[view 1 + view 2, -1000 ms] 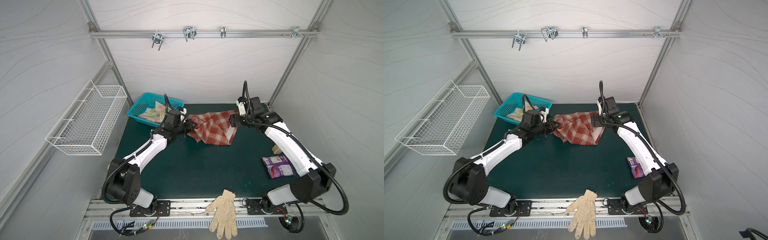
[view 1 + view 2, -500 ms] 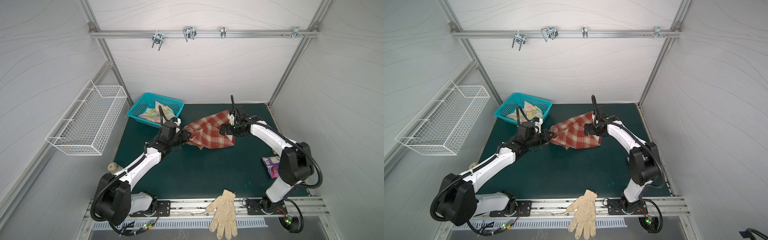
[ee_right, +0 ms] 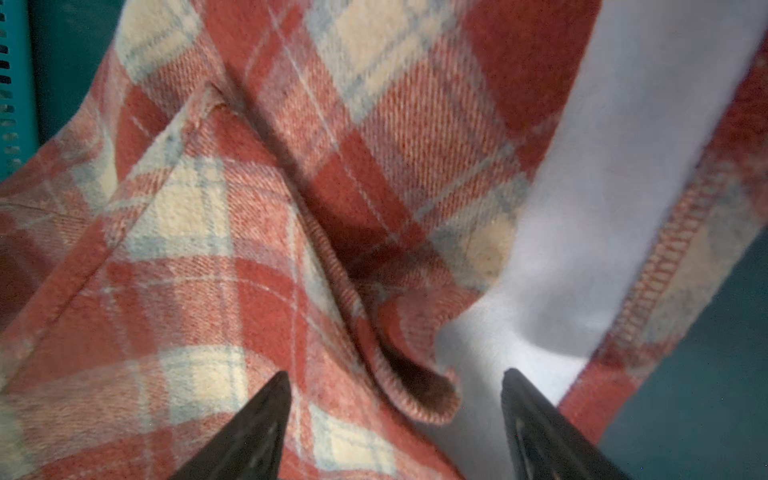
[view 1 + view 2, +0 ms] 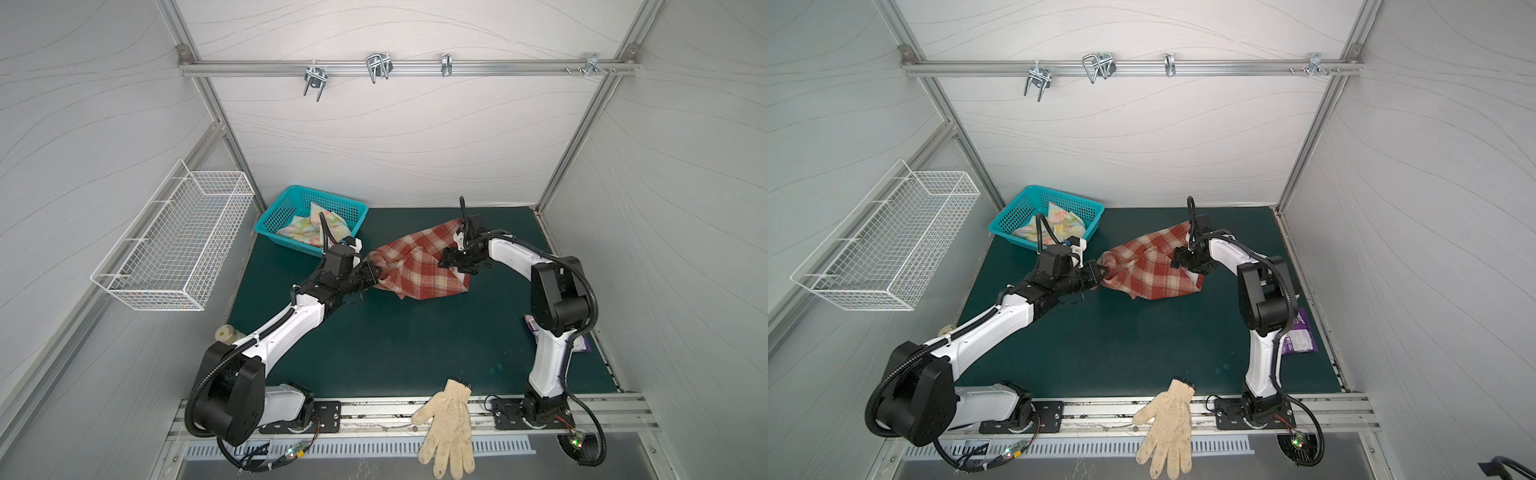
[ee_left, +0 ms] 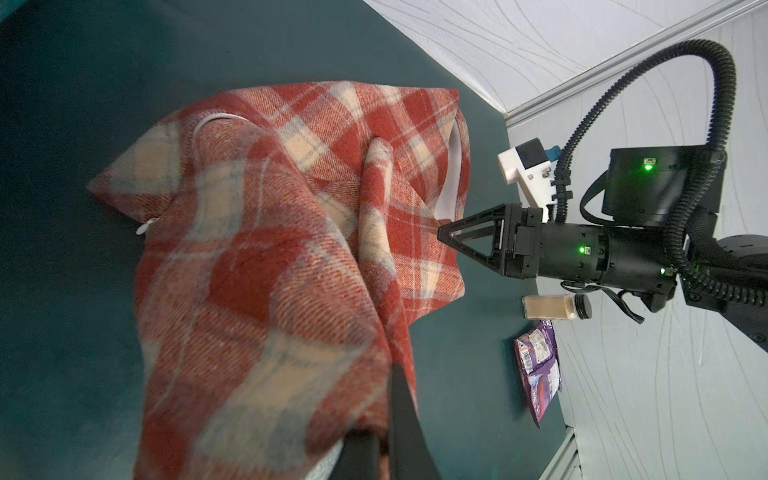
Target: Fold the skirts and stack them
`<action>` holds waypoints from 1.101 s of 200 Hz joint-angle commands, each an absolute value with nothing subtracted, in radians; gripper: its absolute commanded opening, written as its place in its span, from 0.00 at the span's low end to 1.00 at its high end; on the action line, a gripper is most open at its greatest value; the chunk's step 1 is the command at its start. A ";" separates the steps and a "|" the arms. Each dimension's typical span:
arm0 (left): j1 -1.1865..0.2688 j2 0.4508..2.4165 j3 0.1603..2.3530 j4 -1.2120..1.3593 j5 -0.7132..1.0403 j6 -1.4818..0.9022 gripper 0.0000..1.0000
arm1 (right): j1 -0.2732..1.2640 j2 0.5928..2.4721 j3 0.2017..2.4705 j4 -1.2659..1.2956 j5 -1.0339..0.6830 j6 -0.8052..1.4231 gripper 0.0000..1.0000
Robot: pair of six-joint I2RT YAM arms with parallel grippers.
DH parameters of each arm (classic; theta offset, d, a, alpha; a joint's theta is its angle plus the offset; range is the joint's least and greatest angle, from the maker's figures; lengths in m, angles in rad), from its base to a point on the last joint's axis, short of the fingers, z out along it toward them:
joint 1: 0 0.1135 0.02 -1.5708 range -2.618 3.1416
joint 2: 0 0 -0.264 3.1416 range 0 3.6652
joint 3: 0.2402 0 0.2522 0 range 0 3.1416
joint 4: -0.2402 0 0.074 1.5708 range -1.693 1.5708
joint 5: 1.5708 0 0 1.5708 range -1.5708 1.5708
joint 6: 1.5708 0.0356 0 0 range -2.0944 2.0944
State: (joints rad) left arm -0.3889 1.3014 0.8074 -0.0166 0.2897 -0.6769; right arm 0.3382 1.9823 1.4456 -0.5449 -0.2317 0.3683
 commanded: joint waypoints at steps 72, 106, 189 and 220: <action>-0.391 1.325 0.827 0.020 0.268 -0.657 0.00 | 0.341 2.014 1.444 -0.526 -0.308 0.393 0.39; -0.390 1.325 0.834 0.011 0.262 -0.652 0.00 | 0.341 1.987 1.445 -0.537 -0.304 0.394 0.09; -0.370 1.428 1.060 -0.054 0.275 -0.607 0.00 | 0.327 1.801 1.582 -0.645 -0.253 0.370 0.00; -0.350 1.542 1.320 -0.143 0.294 -0.584 0.00 | 0.298 1.817 1.788 -0.747 -0.237 0.352 0.00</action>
